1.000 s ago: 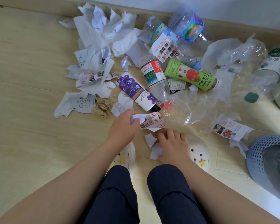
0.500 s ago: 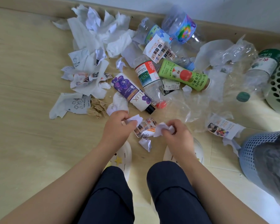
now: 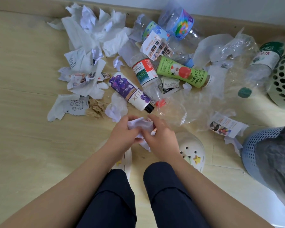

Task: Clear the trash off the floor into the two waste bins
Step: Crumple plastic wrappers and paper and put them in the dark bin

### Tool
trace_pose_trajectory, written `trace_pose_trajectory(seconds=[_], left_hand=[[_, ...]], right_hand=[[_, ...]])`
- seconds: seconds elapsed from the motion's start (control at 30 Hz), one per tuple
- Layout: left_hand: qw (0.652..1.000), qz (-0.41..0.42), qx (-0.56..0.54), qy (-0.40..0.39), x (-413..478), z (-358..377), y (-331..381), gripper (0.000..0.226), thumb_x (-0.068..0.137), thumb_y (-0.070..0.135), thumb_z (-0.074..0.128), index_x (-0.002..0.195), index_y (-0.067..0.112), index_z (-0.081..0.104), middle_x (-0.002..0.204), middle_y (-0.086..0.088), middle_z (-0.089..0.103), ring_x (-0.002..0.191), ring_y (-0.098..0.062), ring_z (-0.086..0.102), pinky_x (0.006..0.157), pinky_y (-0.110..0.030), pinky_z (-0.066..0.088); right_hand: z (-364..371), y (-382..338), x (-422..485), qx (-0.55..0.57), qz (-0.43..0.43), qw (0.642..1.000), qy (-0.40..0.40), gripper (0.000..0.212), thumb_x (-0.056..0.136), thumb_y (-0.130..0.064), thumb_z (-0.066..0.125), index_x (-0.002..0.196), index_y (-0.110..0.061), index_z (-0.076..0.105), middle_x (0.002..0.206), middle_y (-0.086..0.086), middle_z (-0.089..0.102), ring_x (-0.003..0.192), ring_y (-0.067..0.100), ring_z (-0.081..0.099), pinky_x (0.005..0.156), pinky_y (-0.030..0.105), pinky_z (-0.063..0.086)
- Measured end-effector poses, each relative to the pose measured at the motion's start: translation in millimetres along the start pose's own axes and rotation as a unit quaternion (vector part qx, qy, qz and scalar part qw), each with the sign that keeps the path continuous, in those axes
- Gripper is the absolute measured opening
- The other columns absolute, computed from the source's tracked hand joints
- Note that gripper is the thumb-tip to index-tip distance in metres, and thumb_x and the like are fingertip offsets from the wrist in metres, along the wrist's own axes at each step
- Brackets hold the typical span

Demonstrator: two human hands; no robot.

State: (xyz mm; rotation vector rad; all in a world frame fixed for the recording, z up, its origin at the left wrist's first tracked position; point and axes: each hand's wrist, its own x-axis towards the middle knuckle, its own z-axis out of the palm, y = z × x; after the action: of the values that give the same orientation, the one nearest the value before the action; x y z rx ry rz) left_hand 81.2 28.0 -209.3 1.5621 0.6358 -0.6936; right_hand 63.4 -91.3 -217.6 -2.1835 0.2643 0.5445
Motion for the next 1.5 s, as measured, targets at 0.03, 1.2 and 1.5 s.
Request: trace_pose_trajectory(seconds=[0.03, 1.2, 1.5], left_hand=[[0.999, 0.011, 0.024, 0.028, 1.9, -3.2, -1.8, 0.025, 0.090, 0.001, 0.048, 0.094, 0.025, 0.055, 0.102, -0.001, 0.059, 0.083, -0.014, 0.063, 0.062, -0.021, 0.057], [0.999, -0.008, 0.044, 0.017, -42.5, 22.4, 71.4, 0.023, 0.090, 0.009, 0.052, 0.111, 0.017, 0.053, 0.106, 0.002, 0.050, 0.094, -0.019, 0.052, 0.074, -0.031, 0.055], [0.975, 0.094, 0.200, 0.002, -149.0, 47.8, 143.9, 0.006, 0.091, 0.014, 0.049, 0.096, 0.011, 0.052, 0.087, -0.008, 0.048, 0.072, -0.020, 0.050, 0.059, -0.028, 0.050]], right_hand=[[0.6, 3.4, 0.2, -0.006, 0.000, 1.000, 0.017, 0.049, 0.091, -0.024, 0.053, 0.138, -0.028, 0.040, 0.128, -0.003, 0.049, 0.116, 0.019, 0.048, 0.090, 0.027, 0.041], [-68.3, -28.6, -34.6, 0.227, 0.171, 0.952, 0.111, 0.014, 0.084, -0.018, 0.064, 0.078, -0.015, 0.052, 0.073, 0.001, 0.050, 0.070, 0.019, 0.049, 0.064, 0.030, 0.045], [-146.8, -82.7, -113.3, 0.292, 0.104, 0.937, 0.159, 0.018, 0.085, -0.018, 0.064, 0.073, -0.016, 0.051, 0.070, 0.000, 0.047, 0.061, 0.012, 0.043, 0.053, 0.023, 0.039]])
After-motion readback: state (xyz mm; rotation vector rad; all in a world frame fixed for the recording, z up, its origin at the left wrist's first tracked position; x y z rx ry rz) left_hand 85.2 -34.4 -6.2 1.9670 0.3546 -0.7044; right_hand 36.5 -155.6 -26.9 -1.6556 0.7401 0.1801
